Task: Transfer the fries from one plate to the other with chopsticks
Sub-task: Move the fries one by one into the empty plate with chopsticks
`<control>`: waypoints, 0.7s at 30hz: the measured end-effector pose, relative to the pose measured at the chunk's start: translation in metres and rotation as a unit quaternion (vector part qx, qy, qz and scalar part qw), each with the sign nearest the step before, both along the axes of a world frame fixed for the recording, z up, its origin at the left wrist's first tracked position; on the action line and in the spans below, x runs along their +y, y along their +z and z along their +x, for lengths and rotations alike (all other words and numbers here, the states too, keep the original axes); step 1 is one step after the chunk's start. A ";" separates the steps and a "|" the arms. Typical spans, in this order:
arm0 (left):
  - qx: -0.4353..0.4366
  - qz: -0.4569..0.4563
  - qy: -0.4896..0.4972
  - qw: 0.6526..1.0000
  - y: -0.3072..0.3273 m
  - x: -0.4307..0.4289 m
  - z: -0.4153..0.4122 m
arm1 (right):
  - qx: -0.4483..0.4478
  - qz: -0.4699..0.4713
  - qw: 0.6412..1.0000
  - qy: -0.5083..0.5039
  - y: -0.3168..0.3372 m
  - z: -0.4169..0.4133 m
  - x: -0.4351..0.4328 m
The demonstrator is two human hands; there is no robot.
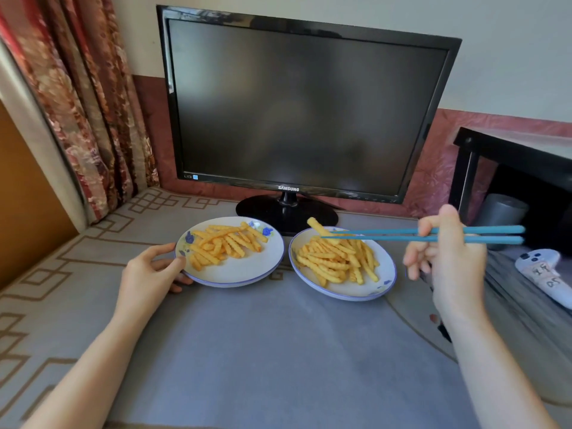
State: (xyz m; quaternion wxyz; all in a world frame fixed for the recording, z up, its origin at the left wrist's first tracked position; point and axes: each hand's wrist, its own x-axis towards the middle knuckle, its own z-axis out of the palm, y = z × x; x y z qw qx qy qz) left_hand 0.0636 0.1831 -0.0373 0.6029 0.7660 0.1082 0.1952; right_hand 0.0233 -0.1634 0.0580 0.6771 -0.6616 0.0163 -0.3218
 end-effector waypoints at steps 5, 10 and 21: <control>0.002 0.003 -0.002 1.000 0.000 0.000 0.000 | 0.005 0.002 0.998 -0.064 -0.004 -0.018 -0.032; 0.003 0.006 -0.003 1.000 0.001 -0.001 -0.001 | 0.005 0.011 0.997 -0.082 -0.012 -0.026 -0.042; 0.013 0.005 0.015 1.000 0.002 -0.002 0.000 | 0.024 -0.026 0.997 -0.065 -0.020 -0.028 -0.039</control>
